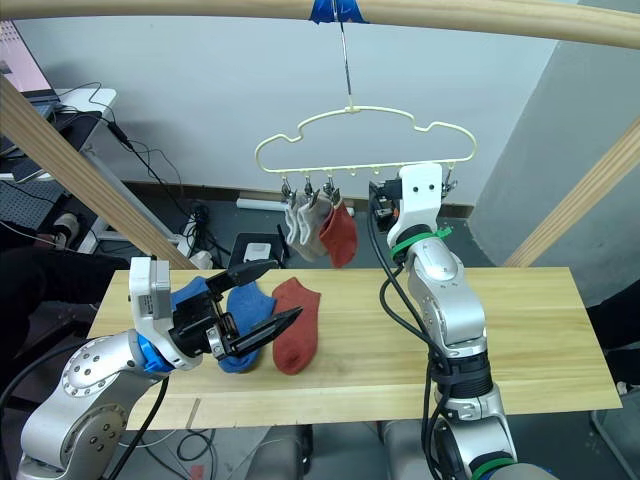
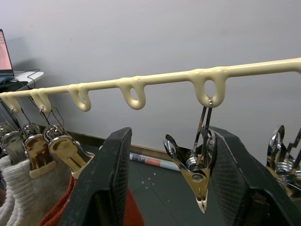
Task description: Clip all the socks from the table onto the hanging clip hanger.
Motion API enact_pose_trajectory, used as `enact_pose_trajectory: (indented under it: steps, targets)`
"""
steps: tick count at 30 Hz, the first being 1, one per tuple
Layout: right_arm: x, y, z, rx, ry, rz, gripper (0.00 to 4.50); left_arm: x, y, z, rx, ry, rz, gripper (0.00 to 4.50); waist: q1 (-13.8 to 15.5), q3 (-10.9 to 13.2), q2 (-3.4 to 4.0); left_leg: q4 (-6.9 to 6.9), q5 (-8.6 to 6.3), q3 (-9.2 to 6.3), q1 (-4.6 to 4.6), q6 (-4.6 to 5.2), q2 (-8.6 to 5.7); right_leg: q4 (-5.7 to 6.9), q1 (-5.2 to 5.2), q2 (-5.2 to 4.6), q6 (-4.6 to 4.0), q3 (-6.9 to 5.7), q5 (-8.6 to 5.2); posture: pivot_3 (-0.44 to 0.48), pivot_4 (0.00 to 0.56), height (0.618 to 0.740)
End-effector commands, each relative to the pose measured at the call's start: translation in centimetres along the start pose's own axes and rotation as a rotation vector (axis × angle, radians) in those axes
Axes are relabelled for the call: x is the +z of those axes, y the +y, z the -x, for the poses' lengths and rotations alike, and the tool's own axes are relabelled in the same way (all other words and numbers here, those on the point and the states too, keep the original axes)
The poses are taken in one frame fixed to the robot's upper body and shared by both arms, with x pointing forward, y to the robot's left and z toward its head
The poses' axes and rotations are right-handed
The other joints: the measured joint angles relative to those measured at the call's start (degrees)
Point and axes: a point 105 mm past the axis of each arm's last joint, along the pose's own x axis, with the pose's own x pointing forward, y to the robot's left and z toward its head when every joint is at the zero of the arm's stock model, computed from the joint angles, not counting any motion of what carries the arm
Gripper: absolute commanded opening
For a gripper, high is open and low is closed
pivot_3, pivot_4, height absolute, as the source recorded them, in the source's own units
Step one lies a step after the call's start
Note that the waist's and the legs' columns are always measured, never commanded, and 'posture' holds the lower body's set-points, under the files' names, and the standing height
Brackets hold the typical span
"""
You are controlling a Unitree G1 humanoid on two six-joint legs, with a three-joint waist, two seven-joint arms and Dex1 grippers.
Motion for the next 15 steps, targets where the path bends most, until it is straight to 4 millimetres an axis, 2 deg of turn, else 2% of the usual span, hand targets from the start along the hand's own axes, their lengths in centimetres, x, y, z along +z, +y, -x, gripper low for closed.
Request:
enact_pose_trajectory:
  steps: [1, 2, 4, 8, 11, 15]
  targets:
    - [1.83, 0.16, -0.05, 0.005, -0.069, -0.002, 2.41, 1.04, -0.93, -0.30, -0.031, -0.036, -0.041, 4.50, 0.00, 0.00, 0.00, 0.00, 0.00, 0.00, 0.00, 0.00, 0.00, 0.00, 0.00, 0.00, 0.00, 0.00, 0.00, -0.021, 0.254, 0.740]
    - [1.84, 0.18, -0.06, 0.006, -0.069, -0.002, 2.41, 1.03, -0.93, -0.30, -0.031, -0.035, -0.040, 4.50, 0.00, 0.00, 0.00, 0.00, 0.00, 0.00, 0.00, 0.00, 0.00, 0.00, 0.00, 0.00, 0.00, 0.00, 0.00, -0.021, 0.254, 0.740]
    - [1.87, 0.21, -0.06, 0.008, -0.071, -0.005, 2.04, 1.01, -1.01, -0.30, -0.031, -0.035, -0.038, 4.50, 0.00, 0.00, 0.00, 0.00, 0.00, 0.00, 0.00, 0.00, 0.00, 0.00, 0.00, 0.00, 0.00, 0.00, 0.00, -0.020, 0.255, 0.740]
    - [1.92, 0.23, -0.07, 0.009, -0.073, -0.007, 0.80, 0.97, -1.12, -0.29, -0.031, -0.034, -0.035, 4.50, 0.00, 0.00, 0.00, 0.00, 0.00, 0.00, 0.00, 0.00, 0.00, 0.00, 0.00, 0.00, 0.00, 0.00, 0.00, -0.020, 0.255, 0.740]
    - [1.96, 0.26, -0.09, 0.011, -0.075, -0.004, 0.12, 0.95, -1.17, -0.29, -0.031, -0.033, -0.033, 4.50, 0.00, 0.00, 0.00, 0.00, 0.00, 0.00, 0.00, 0.00, 0.00, 0.00, 0.00, 0.00, 0.00, 0.00, 0.00, -0.020, 0.255, 0.740]
    - [1.94, 0.20, -0.06, 0.009, -0.075, -0.005, 0.01, 0.91, -1.30, -0.33, -0.033, -0.033, -0.029, 4.50, 0.00, 0.00, 0.00, 0.00, 0.00, 0.00, 0.00, 0.00, 0.00, 0.00, 0.00, 0.00, 0.00, 0.00, 0.00, -0.021, 0.257, 0.740]
